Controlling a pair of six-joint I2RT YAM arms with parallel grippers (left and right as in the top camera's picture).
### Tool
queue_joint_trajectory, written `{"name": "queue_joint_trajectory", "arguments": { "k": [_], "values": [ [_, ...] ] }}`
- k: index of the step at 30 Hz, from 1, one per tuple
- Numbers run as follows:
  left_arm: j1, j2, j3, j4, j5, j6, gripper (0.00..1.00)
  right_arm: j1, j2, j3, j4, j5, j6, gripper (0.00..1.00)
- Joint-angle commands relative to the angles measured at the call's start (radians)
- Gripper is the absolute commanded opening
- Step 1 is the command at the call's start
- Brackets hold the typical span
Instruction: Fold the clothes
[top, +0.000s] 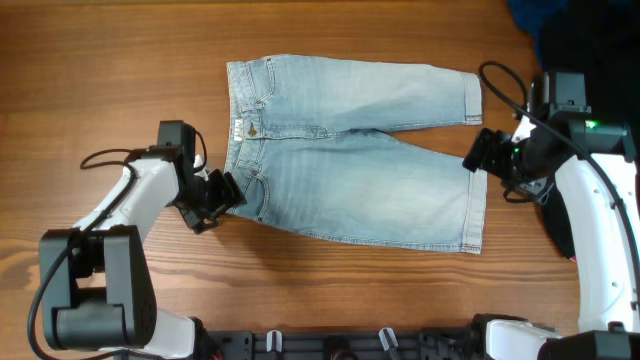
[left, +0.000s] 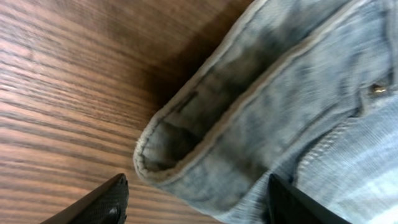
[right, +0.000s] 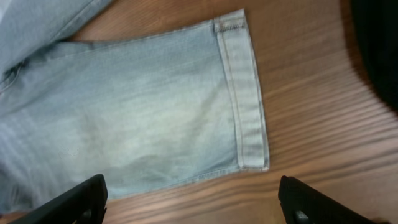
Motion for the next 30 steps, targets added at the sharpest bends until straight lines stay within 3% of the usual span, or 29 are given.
{"name": "queue_joint_trajectory", "arguments": {
  "k": [1, 4, 9, 15, 20, 23, 30],
  "values": [
    [0.002, -0.002, -0.067, 0.082, 0.029, -0.01, 0.53, -0.003, -0.019, -0.027, -0.024, -0.047, 0.049, 0.91],
    [0.002, -0.002, -0.067, 0.111, 0.037, -0.011, 0.04, -0.002, -0.021, -0.127, -0.005, -0.105, 0.055, 0.91],
    [0.002, -0.012, -0.066, 0.086, 0.089, -0.01, 0.04, -0.002, -0.027, -0.326, 0.036, -0.173, 0.154, 0.93],
    [0.002, -0.158, -0.064, 0.068, 0.098, -0.01, 0.04, 0.006, -0.081, -0.541, 0.114, -0.243, 0.234, 0.94],
    [0.002, -0.214, -0.064, 0.047, 0.094, -0.006, 0.04, 0.006, -0.081, -0.696, 0.342, -0.27, 0.354, 0.87],
    [0.002, -0.214, -0.064, 0.01, 0.076, 0.006, 0.04, 0.006, -0.081, -0.805, 0.51, -0.252, 0.533, 0.81],
    [0.002, -0.214, -0.064, -0.014, 0.038, 0.005, 0.05, 0.006, -0.081, -0.839, 0.554, -0.037, 0.705, 0.71]
  ]
}}
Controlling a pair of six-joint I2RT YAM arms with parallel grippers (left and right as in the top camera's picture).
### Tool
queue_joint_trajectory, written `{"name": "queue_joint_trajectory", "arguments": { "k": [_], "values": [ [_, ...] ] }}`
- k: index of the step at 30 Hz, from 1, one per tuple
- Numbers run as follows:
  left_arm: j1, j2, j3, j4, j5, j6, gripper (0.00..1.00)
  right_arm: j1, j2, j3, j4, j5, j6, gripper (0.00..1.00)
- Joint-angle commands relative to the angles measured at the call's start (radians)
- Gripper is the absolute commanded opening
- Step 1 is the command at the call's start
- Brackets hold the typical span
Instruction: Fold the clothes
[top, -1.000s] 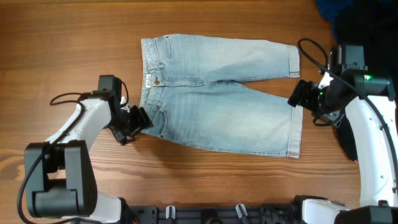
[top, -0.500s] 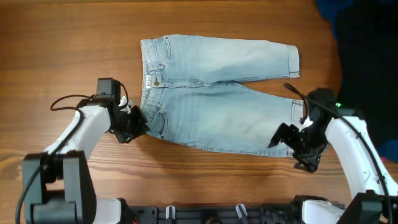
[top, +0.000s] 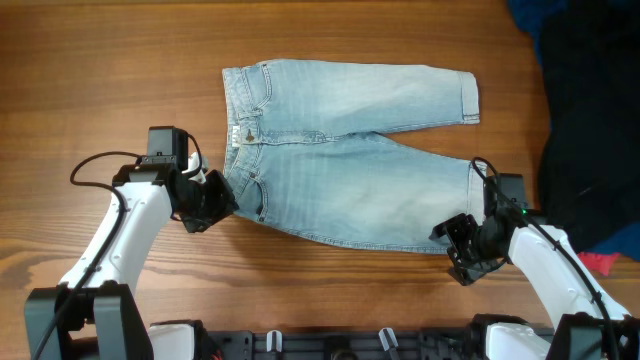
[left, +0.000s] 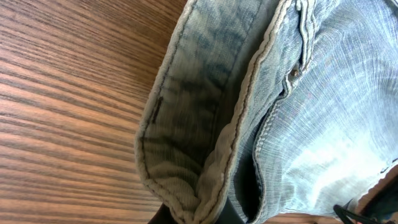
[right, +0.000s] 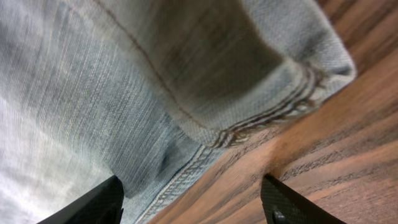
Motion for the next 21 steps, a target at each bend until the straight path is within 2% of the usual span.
{"name": "queue_joint_trajectory", "arguments": {
  "k": [1, 9, 12, 15, 17, 19, 21],
  "values": [
    [0.002, -0.014, -0.004, -0.017, -0.04, 0.016, 0.04, 0.004, 0.024, -0.048, 0.05, 0.191, 0.057, 0.71],
    [0.002, -0.014, -0.004, -0.016, -0.04, 0.016, 0.05, -0.105, 0.024, -0.032, 0.166, 0.233, -0.005, 0.67],
    [0.002, -0.014, -0.004, -0.016, -0.04, 0.016, 0.05, -0.105, 0.024, -0.031, 0.147, 0.246, -0.003, 0.6],
    [0.002, -0.014, -0.004, -0.015, -0.04, 0.016, 0.05, -0.105, 0.024, -0.033, 0.065, 0.266, -0.003, 0.58],
    [0.002, -0.014, -0.004, -0.016, -0.04, 0.016, 0.05, -0.105, 0.024, -0.034, 0.034, 0.277, -0.003, 0.5],
    [0.002, -0.014, -0.004, -0.016, -0.04, 0.016, 0.05, -0.105, 0.024, -0.034, 0.033, 0.276, -0.003, 0.27],
    [0.002, -0.014, -0.004, -0.019, -0.04, 0.016, 0.05, -0.105, 0.024, -0.034, 0.034, 0.276, -0.003, 0.25]
  ]
}}
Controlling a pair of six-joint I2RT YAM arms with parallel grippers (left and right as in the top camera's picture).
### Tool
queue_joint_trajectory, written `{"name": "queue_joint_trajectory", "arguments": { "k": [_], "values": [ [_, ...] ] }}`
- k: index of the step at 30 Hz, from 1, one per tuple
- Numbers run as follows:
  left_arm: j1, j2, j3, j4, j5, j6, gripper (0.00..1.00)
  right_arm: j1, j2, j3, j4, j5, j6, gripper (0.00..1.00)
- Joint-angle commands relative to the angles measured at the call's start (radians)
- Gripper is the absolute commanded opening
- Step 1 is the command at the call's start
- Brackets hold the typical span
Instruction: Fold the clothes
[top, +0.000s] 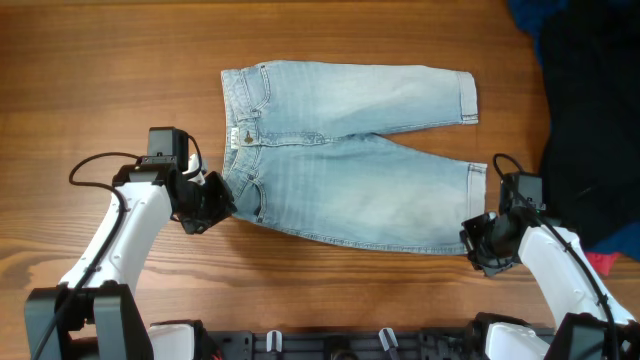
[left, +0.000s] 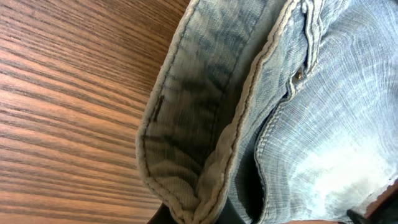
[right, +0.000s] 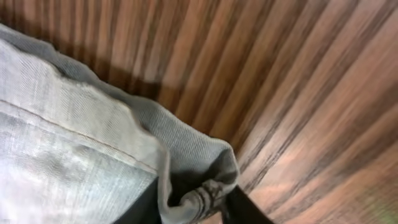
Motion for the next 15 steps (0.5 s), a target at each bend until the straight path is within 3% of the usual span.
{"name": "queue_joint_trajectory", "arguments": {
  "k": [1, 2, 3, 7, 15],
  "values": [
    [0.002, -0.014, -0.004, -0.005, -0.014, 0.016, 0.05, -0.006, 0.031, -0.043, 0.003, 0.074, -0.004, 0.19],
    [0.002, -0.014, -0.004, -0.006, -0.014, 0.016, 0.06, -0.006, 0.031, -0.043, 0.004, 0.074, -0.003, 0.06],
    [0.002, -0.014, -0.004, -0.01, -0.014, 0.016, 0.05, -0.006, 0.031, -0.043, 0.006, 0.074, -0.003, 0.04],
    [0.002, -0.039, -0.004, -0.104, -0.014, 0.016, 0.04, -0.006, 0.015, -0.006, 0.005, 0.011, -0.118, 0.04],
    [0.003, -0.453, 0.008, -0.314, -0.014, 0.016, 0.04, -0.006, -0.239, 0.413, -0.379, 0.035, -0.309, 0.05]
  ]
}}
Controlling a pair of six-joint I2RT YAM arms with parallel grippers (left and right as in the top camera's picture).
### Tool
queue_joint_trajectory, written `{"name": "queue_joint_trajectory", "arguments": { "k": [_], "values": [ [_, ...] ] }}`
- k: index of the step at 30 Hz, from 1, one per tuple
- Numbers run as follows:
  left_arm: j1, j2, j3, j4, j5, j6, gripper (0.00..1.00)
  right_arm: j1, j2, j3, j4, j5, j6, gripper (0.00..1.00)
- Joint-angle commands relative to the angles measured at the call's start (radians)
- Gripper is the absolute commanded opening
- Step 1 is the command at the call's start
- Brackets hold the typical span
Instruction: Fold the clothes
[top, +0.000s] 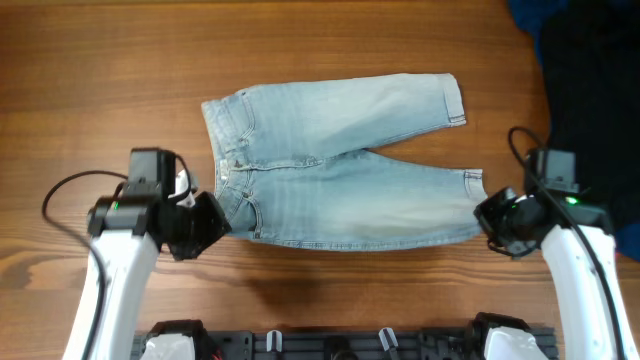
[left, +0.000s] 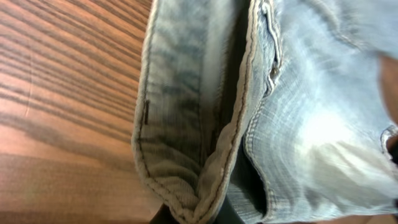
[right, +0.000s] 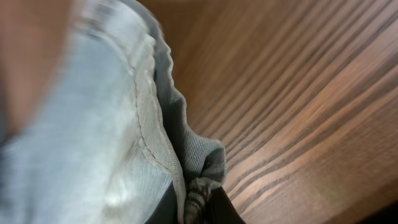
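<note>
Light blue denim shorts (top: 340, 150) lie across the middle of the wooden table, waistband to the left, legs to the right. My left gripper (top: 215, 222) is shut on the near corner of the waistband (left: 186, 155), whose folded edge is pinched between its fingers. My right gripper (top: 490, 215) is shut on the hem of the near leg (right: 199, 165), bunched between its dark fingers. The near edge of the shorts hangs lifted between the two grippers, casting a shadow on the wood. The far leg (top: 420, 100) rests flat.
Dark blue and black clothes (top: 590, 70) are heaped at the table's right edge, with a bit of red cloth (top: 628, 240) beside my right arm. Bare wood (top: 100, 60) surrounds the shorts on the left and far side.
Both grippers have risen with the near edge of the shorts held. The whole garment has shifted left and away, and the near leg is pulled taut between them.
At first both grippers stood open, the left at the waistband corner, the right by the near leg's hem. Then the left was shut on the waistband while the right was open at the hem. Later the right was shut too; now both hold the edge lifted.
</note>
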Motion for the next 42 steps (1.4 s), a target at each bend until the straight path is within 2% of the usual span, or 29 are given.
{"name": "queue_joint_trajectory", "arguments": {
  "k": [1, 4, 5, 6, 7, 11, 15, 17, 21, 28, 35, 36, 37, 38, 39, 40, 42],
  "values": [
    [0.003, -0.167, 0.03, -0.086, -0.014, 0.016, 0.04, -0.006, -0.096, 0.148, -0.077, 0.05, -0.084, 0.04],
    [0.003, -0.261, 0.116, -0.171, -0.014, 0.012, 0.04, -0.006, -0.146, 0.299, -0.157, 0.07, -0.111, 0.04],
    [0.005, -0.275, 0.135, -0.16, -0.025, 0.011, 0.04, -0.006, -0.141, 0.335, -0.156, 0.062, -0.131, 0.04],
    [0.022, -0.283, 0.142, -0.101, -0.103, -0.028, 0.04, -0.006, -0.109, 0.382, -0.135, 0.051, -0.166, 0.04],
    [0.042, -0.272, 0.142, -0.052, -0.147, -0.053, 0.04, -0.006, -0.065, 0.405, -0.117, 0.043, -0.191, 0.04],
    [0.11, -0.171, 0.142, 0.068, -0.157, -0.08, 0.04, -0.002, 0.189, 0.509, -0.05, -0.029, -0.302, 0.04],
    [0.118, 0.024, 0.142, 0.174, -0.156, -0.096, 0.04, 0.043, 0.437, 0.613, 0.027, -0.028, -0.355, 0.04],
    [0.118, 0.122, 0.142, 0.237, -0.153, -0.103, 0.04, 0.09, 0.518, 0.629, 0.123, -0.023, -0.371, 0.04],
    [0.118, 0.2, 0.142, 0.307, -0.154, -0.147, 0.04, 0.156, 0.595, 0.629, 0.214, 0.014, -0.342, 0.04],
    [0.118, 0.271, 0.142, 0.359, -0.177, -0.147, 0.06, 0.164, 0.707, 0.629, 0.275, 0.014, -0.318, 0.04],
    [0.118, 0.275, 0.142, 0.359, -0.211, -0.147, 0.07, 0.17, 0.727, 0.629, 0.344, 0.012, -0.316, 0.05],
    [0.118, 0.275, 0.142, 0.364, -0.211, -0.147, 0.12, 0.177, 0.727, 0.629, 0.363, 0.01, -0.319, 0.24],
    [0.118, 0.275, 0.142, 0.371, -0.211, -0.147, 0.34, 0.184, 0.727, 0.629, 0.376, 0.011, -0.319, 0.4],
    [0.118, 0.275, 0.142, 0.389, -0.213, -0.147, 0.69, 0.19, 0.727, 0.629, 0.392, 0.01, -0.319, 0.62],
    [0.118, 0.275, 0.142, 0.412, -0.214, -0.147, 1.0, 0.195, 0.727, 0.629, 0.402, 0.01, -0.319, 0.75],
    [0.118, 0.275, 0.142, 0.446, -0.214, -0.147, 1.0, 0.196, 0.727, 0.629, 0.408, 0.01, -0.319, 0.81],
    [0.118, 0.275, 0.142, 0.478, -0.214, -0.146, 1.0, 0.196, 0.727, 0.629, 0.41, 0.01, -0.319, 0.82]
  ]
}}
